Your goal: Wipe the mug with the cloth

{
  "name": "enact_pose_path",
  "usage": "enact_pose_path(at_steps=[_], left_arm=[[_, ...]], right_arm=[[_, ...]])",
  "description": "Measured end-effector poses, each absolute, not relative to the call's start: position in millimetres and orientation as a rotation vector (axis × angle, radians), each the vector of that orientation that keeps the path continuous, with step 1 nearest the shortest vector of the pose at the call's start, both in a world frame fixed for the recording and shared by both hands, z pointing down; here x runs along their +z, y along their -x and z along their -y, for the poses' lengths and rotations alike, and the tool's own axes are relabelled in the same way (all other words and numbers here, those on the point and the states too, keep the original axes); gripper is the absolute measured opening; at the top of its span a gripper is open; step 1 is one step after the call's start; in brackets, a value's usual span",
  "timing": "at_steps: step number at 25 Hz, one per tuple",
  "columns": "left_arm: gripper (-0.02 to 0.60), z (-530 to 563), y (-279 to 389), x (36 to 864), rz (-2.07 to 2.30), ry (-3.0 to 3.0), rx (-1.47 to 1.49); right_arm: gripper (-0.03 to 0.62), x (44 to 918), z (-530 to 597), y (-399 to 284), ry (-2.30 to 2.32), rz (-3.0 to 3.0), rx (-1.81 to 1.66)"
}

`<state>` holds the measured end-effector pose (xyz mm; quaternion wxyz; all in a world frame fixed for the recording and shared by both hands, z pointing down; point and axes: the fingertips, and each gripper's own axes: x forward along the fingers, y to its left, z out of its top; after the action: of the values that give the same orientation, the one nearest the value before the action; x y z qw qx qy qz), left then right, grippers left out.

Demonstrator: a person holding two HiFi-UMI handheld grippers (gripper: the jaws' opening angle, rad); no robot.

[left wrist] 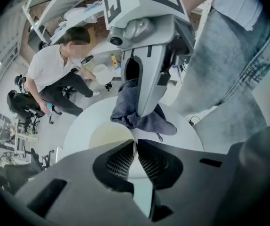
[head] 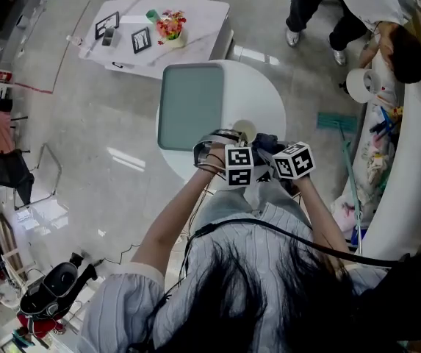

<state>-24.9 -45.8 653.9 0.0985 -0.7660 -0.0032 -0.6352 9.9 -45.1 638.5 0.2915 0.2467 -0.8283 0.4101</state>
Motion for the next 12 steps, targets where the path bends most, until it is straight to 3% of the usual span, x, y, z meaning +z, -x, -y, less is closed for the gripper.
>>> enact_pose_path(at_steps=[12], left_arm=[[0.041, 41, 43, 657, 0.409, 1.961, -1.782]], right_arm=[[0.080, 640, 49, -8, -0.600, 2.194, 1.016]])
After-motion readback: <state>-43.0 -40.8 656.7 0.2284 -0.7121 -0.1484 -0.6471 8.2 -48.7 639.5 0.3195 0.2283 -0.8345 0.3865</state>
